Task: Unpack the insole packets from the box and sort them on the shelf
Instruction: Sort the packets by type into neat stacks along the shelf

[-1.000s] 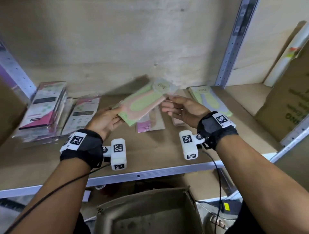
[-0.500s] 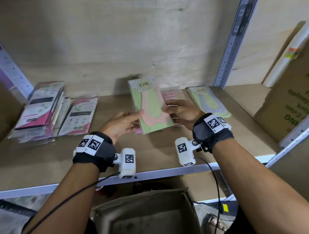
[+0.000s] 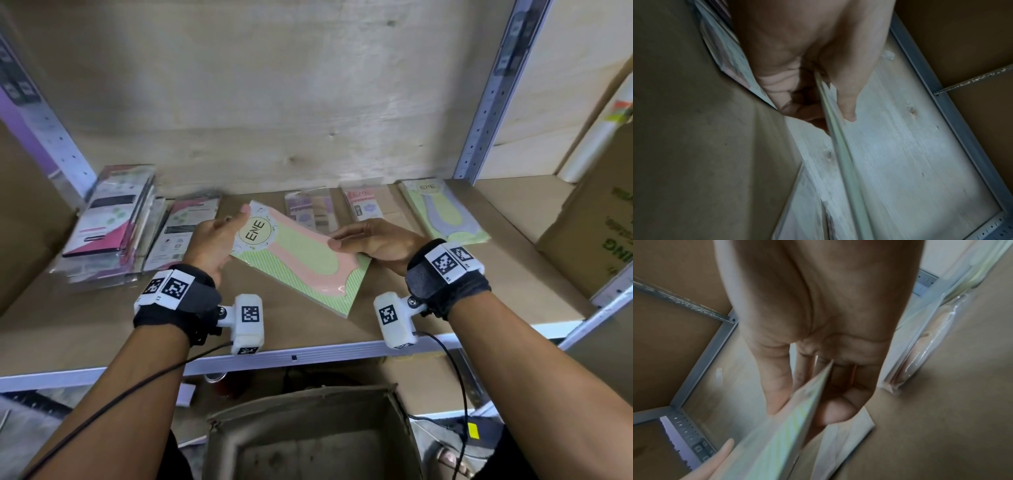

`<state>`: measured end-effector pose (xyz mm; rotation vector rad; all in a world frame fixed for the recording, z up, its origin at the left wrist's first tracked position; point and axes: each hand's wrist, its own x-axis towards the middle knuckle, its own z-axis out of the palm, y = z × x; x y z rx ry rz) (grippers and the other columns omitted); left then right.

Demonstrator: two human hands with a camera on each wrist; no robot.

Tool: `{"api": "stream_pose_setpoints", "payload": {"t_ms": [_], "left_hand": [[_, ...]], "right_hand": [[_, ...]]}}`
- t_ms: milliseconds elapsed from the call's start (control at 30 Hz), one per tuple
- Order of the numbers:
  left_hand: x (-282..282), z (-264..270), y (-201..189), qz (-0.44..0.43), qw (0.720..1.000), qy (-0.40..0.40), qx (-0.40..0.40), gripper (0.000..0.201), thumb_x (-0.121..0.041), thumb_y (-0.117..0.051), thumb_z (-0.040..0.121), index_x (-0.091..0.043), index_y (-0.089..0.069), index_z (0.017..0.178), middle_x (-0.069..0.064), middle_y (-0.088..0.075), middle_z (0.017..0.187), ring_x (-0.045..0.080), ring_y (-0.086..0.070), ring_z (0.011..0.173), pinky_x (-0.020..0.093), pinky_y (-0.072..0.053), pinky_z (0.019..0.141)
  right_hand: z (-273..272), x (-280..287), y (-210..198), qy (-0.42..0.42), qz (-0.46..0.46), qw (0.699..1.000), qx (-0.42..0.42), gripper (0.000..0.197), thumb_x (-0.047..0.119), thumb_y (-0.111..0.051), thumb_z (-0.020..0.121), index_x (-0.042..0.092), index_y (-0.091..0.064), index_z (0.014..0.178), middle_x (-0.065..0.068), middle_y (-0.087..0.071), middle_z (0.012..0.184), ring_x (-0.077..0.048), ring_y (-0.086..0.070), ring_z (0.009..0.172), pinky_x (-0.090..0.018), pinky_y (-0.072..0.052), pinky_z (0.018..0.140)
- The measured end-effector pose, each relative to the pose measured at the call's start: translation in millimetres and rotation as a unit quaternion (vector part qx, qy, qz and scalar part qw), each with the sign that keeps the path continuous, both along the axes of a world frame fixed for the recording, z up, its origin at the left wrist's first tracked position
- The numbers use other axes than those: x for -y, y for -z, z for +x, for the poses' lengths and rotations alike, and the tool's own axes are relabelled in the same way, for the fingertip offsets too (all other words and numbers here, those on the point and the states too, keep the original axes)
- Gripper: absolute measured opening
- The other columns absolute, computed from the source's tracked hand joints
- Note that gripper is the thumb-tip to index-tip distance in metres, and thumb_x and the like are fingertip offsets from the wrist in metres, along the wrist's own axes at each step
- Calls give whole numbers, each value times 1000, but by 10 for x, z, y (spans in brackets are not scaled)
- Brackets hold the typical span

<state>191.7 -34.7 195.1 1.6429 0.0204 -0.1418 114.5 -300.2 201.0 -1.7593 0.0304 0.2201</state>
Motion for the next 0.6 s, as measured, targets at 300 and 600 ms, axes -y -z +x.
{"api": "stream_pose_setpoints", "payload": {"t_ms": [300,600], "left_hand": [[-24,-51,-18,-107,992,39,-58,36,-41,-64,94,-11,-71,112,19,-70,123,32,-63,109,46,-41,92],[219,-20,13,-178,979,73,-66,55,-62,-64,84,-24,-65,124,3,-75,115,15,-72,105,25,-60,72]], "right_hand": [[-136,99,-41,-85,22,995,-38,20,10,-64,93,6,-66,113,-5,-71,99,-15,-68,85,-19,-55,60],[-168,319,-82,-18,90,994,-52,10,5,-53,99,9,-61,102,-12,-66,98,-23,-63,91,-27,-54,67]]}}
